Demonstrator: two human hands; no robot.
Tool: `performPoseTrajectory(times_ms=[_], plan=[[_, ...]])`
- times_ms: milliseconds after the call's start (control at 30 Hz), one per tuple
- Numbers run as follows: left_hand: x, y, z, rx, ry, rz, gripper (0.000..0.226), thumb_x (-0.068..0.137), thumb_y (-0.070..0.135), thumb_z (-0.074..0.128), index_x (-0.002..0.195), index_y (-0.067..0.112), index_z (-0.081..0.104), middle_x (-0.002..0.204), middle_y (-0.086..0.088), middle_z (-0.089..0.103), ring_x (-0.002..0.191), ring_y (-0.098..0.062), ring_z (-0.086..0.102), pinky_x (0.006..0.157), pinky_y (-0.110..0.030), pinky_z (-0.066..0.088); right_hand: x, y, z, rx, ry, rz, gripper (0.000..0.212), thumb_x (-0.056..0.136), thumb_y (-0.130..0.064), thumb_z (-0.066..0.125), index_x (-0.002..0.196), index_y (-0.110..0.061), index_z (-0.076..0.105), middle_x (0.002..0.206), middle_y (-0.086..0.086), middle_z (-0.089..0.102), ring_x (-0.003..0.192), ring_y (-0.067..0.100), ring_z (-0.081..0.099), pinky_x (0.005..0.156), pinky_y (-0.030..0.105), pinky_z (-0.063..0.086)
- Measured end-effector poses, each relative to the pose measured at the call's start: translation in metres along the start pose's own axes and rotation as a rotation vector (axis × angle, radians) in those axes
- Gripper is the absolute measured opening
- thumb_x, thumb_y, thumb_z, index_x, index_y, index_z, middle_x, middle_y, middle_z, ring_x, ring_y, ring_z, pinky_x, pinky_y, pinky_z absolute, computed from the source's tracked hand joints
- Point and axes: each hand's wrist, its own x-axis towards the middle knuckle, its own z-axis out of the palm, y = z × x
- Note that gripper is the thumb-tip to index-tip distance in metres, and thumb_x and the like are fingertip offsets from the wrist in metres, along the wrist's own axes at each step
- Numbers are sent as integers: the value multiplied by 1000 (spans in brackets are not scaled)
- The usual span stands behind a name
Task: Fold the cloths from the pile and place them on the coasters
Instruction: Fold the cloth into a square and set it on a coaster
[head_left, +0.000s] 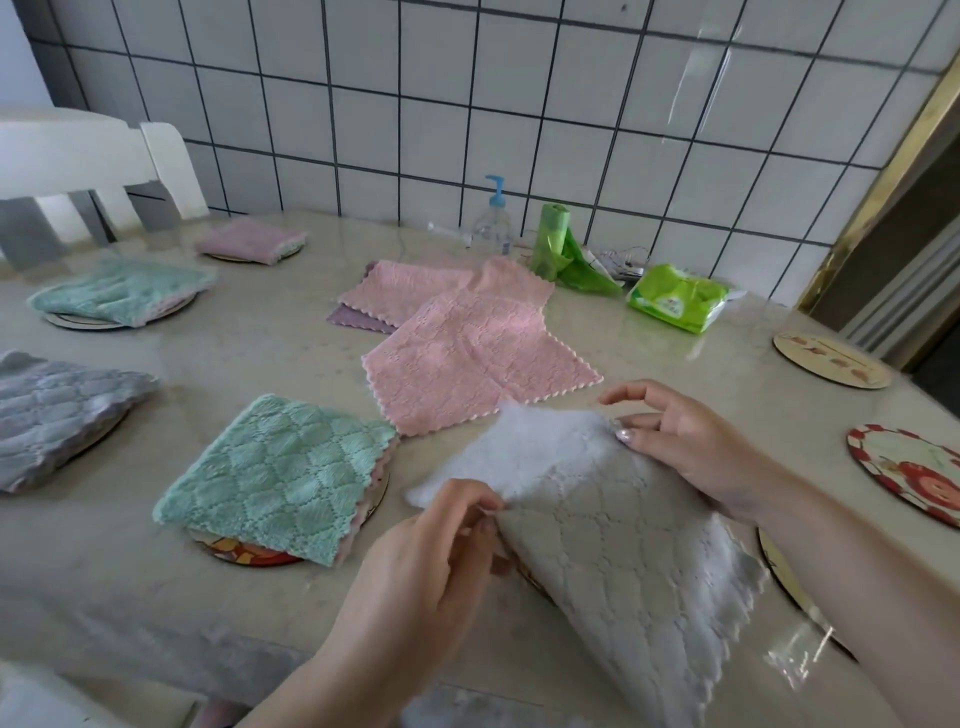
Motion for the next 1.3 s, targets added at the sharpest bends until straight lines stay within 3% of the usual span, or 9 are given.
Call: performPoseTrajectory(times_ms=[167, 400, 533, 600, 700, 867, 933, 1167, 1300], plan=[[10, 13, 9, -646, -75, -420, 24, 84, 34, 54, 104, 22, 59, 76, -3, 57, 65, -14, 56, 58, -22, 50, -20, 2, 1, -22, -154, 70, 45, 92, 4, 42, 109, -30, 66, 107, -22, 68, 95, 4, 63, 81, 16, 49], [36, 6, 11, -478, -235, -398, 54, 87, 7, 60, 121, 43, 39, 96, 40, 58, 89, 5, 65, 80, -28, 56, -54, 9, 12, 171, 90, 36, 43, 90, -4, 51, 123, -31, 58, 131, -17, 55, 120, 3, 52, 108, 36, 36], [52, 4, 5, -309, -331, -319, 43, 87, 7, 60, 106, 43, 49, 91, 51, 53, 91, 29, 48, 78, 1, 38, -63, 24, 18, 87, 68, 167, 52, 89, -13, 57, 138, -22, 42, 143, -13, 38, 126, -4, 37, 109, 24, 31], [49, -6, 5, -280, -326, -354, 54, 86, 18, 63, 129, 41, 38, 121, 41, 43, 117, 22, 34, 96, -5, 28, -66, 29, 20, 86, 48, 203, 57, 88, -15, 58, 140, -23, 37, 137, -24, 36, 116, -13, 36, 94, 7, 35], [37, -19, 1, -255, -296, -396, 68, 88, 30, 60, 143, 40, 21, 147, 18, 25, 134, 7, 21, 114, -28, 22, -74, 37, 21, 94, 36, 200, 65, 77, -28, 65, 134, -42, 37, 142, -26, 33, 128, -10, 28, 110, 23, 26], [18, -20, -13, -172, -390, -250, 65, 89, 18, 59, 128, 61, 28, 128, 22, 53, 100, -14, 65, 99, -42, 45, -91, 37, 28, -63, 92, 111, 69, 71, -40, 60, 126, -60, 24, 138, -41, 21, 124, -9, 40, 106, 20, 32], [11, -20, -15, -172, -441, -197, 65, 91, 6, 52, 126, 58, 38, 113, 12, 65, 98, -21, 66, 97, -42, 46, -99, 35, 32, -179, 92, 66, 65, 75, -42, 55, 124, -65, 20, 137, -43, 22, 105, 0, 59, 88, 8, 42], [11, -25, -15, 211, -428, 221, 66, 76, -9, 48, 125, 36, 53, 138, 19, 46, 126, 3, 42, 104, -20, 35, -120, 50, 27, -356, 130, -121, 49, 92, -2, 46, 102, -47, 64, 101, -23, 68, 97, 24, 66, 87, 40, 51], [24, -27, -7, 554, -368, 420, 52, 77, 4, 56, 122, 29, 57, 138, 2, 47, 119, -22, 46, 89, -47, 47, -120, 58, 28, -593, 141, -314, 69, 76, 14, 60, 116, -43, 56, 125, -28, 55, 117, -9, 49, 98, 8, 36]])
